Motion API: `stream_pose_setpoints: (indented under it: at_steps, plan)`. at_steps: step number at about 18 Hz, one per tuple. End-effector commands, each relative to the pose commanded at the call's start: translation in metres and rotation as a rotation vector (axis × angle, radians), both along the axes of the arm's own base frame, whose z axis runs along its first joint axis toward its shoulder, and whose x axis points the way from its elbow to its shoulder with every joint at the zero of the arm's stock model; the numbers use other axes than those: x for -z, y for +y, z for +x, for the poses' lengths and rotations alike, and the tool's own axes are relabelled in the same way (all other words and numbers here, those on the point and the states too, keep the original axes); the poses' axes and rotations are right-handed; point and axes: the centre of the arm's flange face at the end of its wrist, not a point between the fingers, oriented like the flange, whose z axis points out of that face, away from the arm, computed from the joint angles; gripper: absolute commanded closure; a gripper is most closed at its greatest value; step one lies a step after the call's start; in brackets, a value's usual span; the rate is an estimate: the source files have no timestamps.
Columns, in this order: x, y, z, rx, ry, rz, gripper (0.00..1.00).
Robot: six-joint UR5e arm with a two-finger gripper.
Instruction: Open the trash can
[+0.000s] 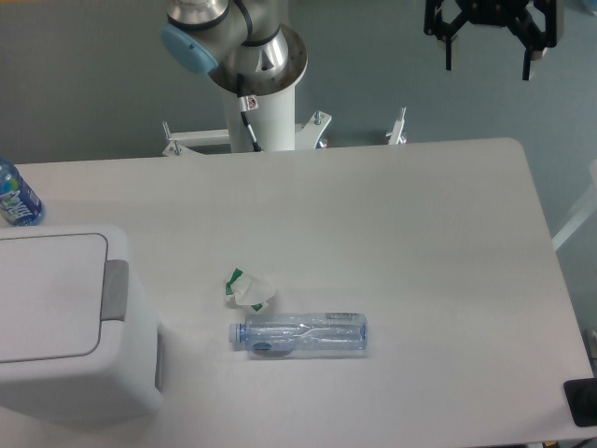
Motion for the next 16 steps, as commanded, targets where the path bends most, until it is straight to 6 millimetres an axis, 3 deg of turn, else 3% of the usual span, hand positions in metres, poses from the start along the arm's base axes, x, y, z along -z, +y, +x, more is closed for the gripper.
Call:
stream_pose_setpoints:
  at_steps: [7,9,16]
  plan:
    - [0.001,0.002,-0.001,-0.006,-0.002,0.001,0.0]
    - [-0.001,0.005,-0.004,-0.084,-0.019,0.035,0.0]
    - [0.017,0.094,0.015,-0.335,-0.132,0.276,0.0]
